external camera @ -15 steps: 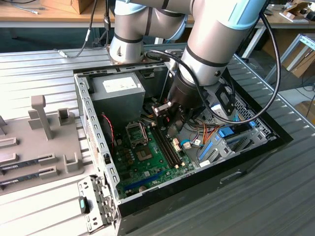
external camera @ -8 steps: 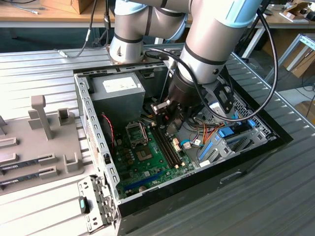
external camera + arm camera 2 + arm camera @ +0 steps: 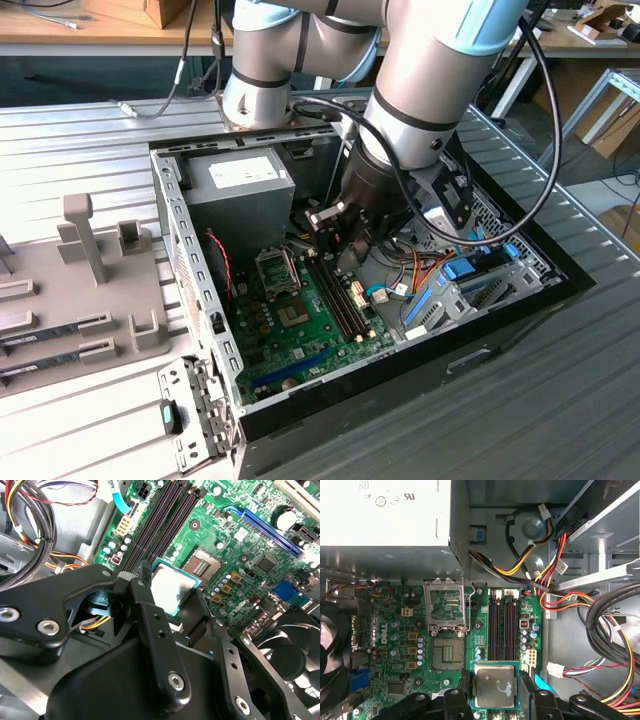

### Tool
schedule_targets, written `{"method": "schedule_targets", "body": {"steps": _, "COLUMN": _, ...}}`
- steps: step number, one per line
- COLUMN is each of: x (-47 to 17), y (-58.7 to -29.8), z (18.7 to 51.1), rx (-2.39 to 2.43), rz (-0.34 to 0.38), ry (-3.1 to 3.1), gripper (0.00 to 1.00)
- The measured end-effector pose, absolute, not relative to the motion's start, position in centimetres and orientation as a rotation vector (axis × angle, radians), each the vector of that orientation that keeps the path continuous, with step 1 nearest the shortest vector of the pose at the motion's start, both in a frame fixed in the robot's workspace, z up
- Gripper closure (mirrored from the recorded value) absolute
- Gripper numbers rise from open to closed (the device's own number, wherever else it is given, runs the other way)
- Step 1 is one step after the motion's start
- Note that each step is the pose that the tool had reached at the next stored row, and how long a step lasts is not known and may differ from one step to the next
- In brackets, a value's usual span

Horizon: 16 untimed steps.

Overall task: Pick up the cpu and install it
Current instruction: 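Pick up the cpu and move it towards the insertion slot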

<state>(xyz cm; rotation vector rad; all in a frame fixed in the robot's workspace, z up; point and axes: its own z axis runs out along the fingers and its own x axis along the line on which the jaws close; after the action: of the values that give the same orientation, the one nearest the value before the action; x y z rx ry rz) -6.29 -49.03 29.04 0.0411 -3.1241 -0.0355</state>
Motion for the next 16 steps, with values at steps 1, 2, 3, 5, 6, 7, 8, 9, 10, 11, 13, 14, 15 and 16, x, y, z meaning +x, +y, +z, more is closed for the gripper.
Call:
{"method": "schedule_targets", "body": {"steps": 1, "x": -6.29, "y": -48.95, "z": 29.03, "rx": 0.041, "rz": -0.036, "ry": -3.124, "gripper": 0.53}}
{"method": "schedule_targets", "body": {"steps": 2, "x": -6.29, "y": -48.90, "z": 29.02, "rx": 0.041, "rz": -0.036, "ry": -3.124, "gripper": 0.53}}
{"method": "schedule_targets", "body": {"steps": 3, "x": -6.30, "y": -48.87, "z": 29.02, "rx": 0.041, "rz": -0.036, "ry": -3.124, "gripper": 0.53}}
{"method": "schedule_targets", "body": {"steps": 5, "x": -6.30, "y": -48.84, "z": 29.02, "rx": 0.041, "rz": -0.035, "ry": -3.124, "gripper": 0.53}}
{"method": "schedule_targets", "body": {"steps": 6, "x": -6.29, "y": -48.82, "z": 29.02, "rx": 0.041, "rz": -0.035, "ry": -3.124, "gripper": 0.53}}
{"method": "schedule_targets", "body": {"steps": 7, "x": -6.30, "y": -48.80, "z": 29.01, "rx": 0.041, "rz": -0.035, "ry": -3.124, "gripper": 0.53}}
{"method": "schedule_targets", "body": {"steps": 8, "x": -6.29, "y": -48.78, "z": 29.01, "rx": 0.041, "rz": -0.035, "ry": -3.124, "gripper": 0.53}}
{"method": "schedule_targets", "body": {"steps": 9, "x": -6.30, "y": -48.78, "z": 29.01, "rx": 0.041, "rz": -0.036, "ry": -3.124, "gripper": 0.53}}
{"method": "schedule_targets", "body": {"steps": 10, "x": -6.30, "y": -48.77, "z": 29.01, "rx": 0.041, "rz": -0.036, "ry": -3.124, "gripper": 0.53}}
{"method": "schedule_targets", "body": {"steps": 11, "x": -6.29, "y": -48.75, "z": 29.01, "rx": 0.041, "rz": -0.035, "ry": -3.124, "gripper": 0.53}}
{"method": "schedule_targets", "body": {"steps": 13, "x": -6.30, "y": -48.67, "z": 29.00, "rx": 0.041, "rz": -0.036, "ry": -3.124, "gripper": 0.53}}
{"method": "schedule_targets", "body": {"steps": 14, "x": -6.29, "y": -48.64, "z": 29.00, "rx": 0.041, "rz": -0.036, "ry": -3.124, "gripper": 0.53}}
{"method": "schedule_targets", "body": {"steps": 15, "x": -6.30, "y": -48.64, "z": 29.00, "rx": 0.041, "rz": -0.036, "ry": -3.124, "gripper": 0.53}}
{"method": "schedule_targets", "body": {"steps": 16, "x": -6.30, "y": -48.63, "z": 29.00, "rx": 0.041, "rz": -0.036, "ry": -3.124, "gripper": 0.53}}
